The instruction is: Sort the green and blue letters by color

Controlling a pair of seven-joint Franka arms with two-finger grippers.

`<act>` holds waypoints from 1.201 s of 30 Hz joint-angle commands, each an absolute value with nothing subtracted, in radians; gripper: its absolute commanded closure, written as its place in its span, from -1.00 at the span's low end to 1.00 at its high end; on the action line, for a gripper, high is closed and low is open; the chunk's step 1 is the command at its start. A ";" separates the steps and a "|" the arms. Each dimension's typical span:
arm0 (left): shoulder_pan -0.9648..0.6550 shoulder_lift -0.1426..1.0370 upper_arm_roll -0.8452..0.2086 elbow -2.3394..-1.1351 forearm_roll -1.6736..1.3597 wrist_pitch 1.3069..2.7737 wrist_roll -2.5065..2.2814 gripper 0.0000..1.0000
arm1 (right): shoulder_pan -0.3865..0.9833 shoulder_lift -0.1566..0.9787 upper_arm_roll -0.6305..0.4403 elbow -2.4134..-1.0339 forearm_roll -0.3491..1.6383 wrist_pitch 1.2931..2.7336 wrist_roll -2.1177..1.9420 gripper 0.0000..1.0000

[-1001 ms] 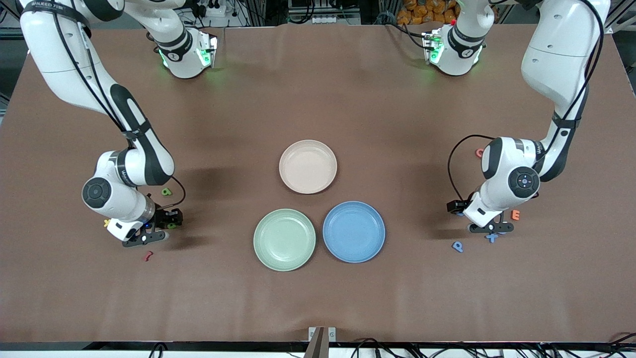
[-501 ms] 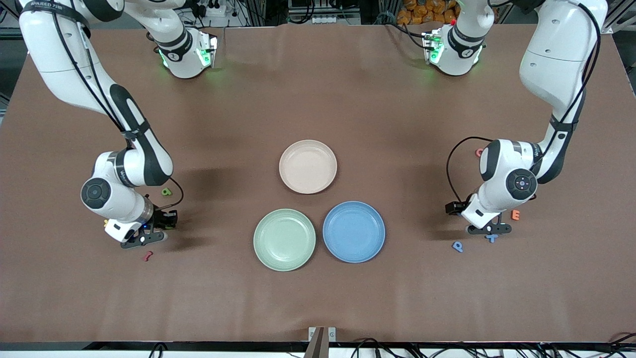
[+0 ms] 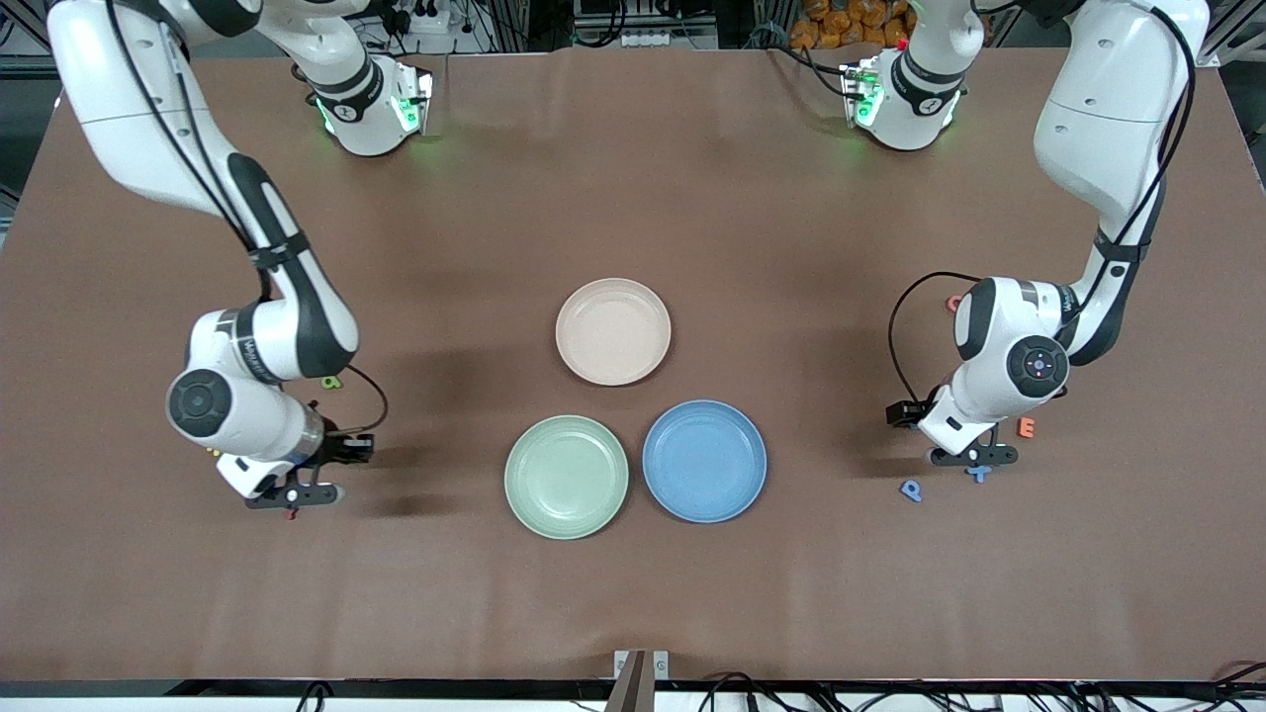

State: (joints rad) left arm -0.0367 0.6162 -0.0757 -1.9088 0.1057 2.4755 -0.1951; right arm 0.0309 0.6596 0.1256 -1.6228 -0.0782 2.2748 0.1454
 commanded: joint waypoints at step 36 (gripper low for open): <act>-0.113 0.549 -0.150 -1.882 0.129 2.461 -0.576 1.00 | 0.399 0.911 0.123 -1.261 0.057 2.321 0.888 -1.00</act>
State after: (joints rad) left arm -0.0560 0.5969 -0.1299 -1.8808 0.1161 2.4794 -0.4301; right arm 0.4003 0.8993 0.1281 -1.3049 0.0384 2.3424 0.8758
